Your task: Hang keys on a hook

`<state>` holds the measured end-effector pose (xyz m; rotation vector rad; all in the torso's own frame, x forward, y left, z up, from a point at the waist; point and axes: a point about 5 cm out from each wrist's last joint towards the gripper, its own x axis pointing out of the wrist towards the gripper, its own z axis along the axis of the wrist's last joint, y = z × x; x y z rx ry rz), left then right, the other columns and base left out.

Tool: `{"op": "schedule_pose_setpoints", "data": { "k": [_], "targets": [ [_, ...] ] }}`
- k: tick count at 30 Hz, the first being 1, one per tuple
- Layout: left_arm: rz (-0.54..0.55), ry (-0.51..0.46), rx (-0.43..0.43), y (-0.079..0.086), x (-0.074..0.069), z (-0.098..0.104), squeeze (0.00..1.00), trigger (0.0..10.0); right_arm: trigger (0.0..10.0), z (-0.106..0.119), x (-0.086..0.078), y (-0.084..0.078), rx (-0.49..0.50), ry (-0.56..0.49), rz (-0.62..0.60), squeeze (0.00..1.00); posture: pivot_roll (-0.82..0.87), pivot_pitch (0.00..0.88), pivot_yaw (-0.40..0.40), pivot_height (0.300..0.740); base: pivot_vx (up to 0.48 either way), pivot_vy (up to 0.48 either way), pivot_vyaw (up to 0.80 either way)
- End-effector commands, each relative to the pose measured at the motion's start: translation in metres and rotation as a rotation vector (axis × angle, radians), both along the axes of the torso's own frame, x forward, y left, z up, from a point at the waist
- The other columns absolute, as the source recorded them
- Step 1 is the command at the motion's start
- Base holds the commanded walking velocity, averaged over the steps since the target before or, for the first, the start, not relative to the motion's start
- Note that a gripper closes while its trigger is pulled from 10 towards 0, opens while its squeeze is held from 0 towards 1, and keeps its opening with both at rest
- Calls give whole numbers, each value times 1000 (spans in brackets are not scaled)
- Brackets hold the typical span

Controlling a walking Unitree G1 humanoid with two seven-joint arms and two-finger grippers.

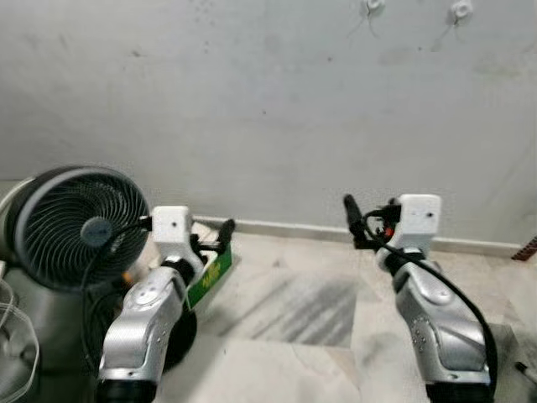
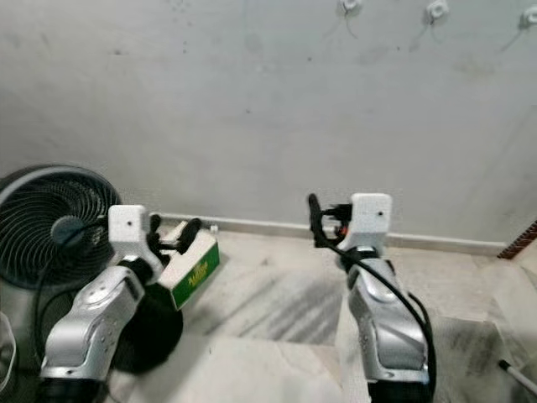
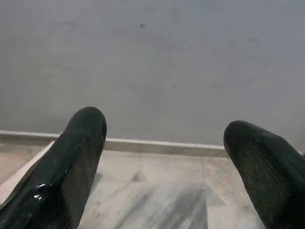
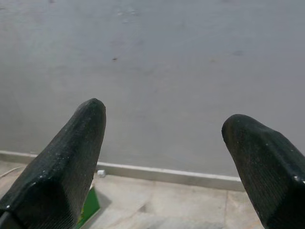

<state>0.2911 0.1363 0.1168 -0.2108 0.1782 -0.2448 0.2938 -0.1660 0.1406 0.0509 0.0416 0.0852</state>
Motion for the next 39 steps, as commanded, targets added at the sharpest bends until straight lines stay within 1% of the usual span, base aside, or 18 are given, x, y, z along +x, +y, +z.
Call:
{"op": "schedule_pose_setpoints", "data": {
  "k": [1, 10, 17, 39],
  "targets": [
    [-26, 2, -7, -7, 0, 0, 0, 10000, 10000, -2, -1, -7, -7, 6, -22, 0, -47, 61, 46, 740, 349, 0, 0],
    [-36, 13, -4, -8, -1, -1, 0, 10000, 10000, -1, 0, -6, -6, 7, -20, 0, -46, 61, 48, 740, 351, 0, 0],
    [-39, 23, 0, -10, -1, -3, 0, 10000, 10000, -2, 0, -6, -12, 8, -14, 0, -46, 61, 48, 740, 289, 0, -800],
    [-34, 36, 0, -9, -1, -4, 0, 10000, 10000, -1, 2, -4, -24, 5, -1, 0, -43, 56, 42, 740, 0, 0, -800]
  ]
}}
